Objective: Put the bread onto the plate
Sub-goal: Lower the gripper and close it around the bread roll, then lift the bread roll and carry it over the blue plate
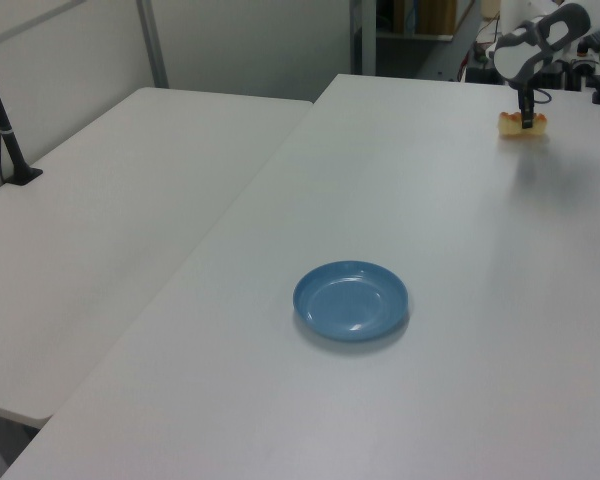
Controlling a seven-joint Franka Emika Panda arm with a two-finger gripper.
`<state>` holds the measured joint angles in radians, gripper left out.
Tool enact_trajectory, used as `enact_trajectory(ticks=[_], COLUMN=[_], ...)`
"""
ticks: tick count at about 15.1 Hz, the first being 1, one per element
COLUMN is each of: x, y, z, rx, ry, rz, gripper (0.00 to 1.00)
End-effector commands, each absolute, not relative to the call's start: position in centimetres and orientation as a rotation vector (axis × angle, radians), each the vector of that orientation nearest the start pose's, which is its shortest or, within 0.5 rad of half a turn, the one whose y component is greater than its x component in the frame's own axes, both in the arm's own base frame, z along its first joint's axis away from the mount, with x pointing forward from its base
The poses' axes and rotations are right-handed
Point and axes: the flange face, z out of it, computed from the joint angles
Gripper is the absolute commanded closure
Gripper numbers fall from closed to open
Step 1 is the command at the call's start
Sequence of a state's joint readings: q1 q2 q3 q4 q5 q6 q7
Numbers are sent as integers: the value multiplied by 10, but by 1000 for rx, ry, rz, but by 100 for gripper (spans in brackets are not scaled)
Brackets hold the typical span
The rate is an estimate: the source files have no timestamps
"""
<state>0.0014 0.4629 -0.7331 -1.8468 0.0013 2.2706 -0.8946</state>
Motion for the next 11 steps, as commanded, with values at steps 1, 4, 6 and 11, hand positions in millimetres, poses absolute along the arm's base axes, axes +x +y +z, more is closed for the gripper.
enact_trajectory(ticks=[1,4,6,11], x=[509,551,584,611], y=[-337,-238,-157,41], z=[425,451,458,478], rx=[-3230,-3185,-3183,-3179], ry=[-351,-260,-203,-88], rz=[182,158,160,138], gripper=[95,94,94,93])
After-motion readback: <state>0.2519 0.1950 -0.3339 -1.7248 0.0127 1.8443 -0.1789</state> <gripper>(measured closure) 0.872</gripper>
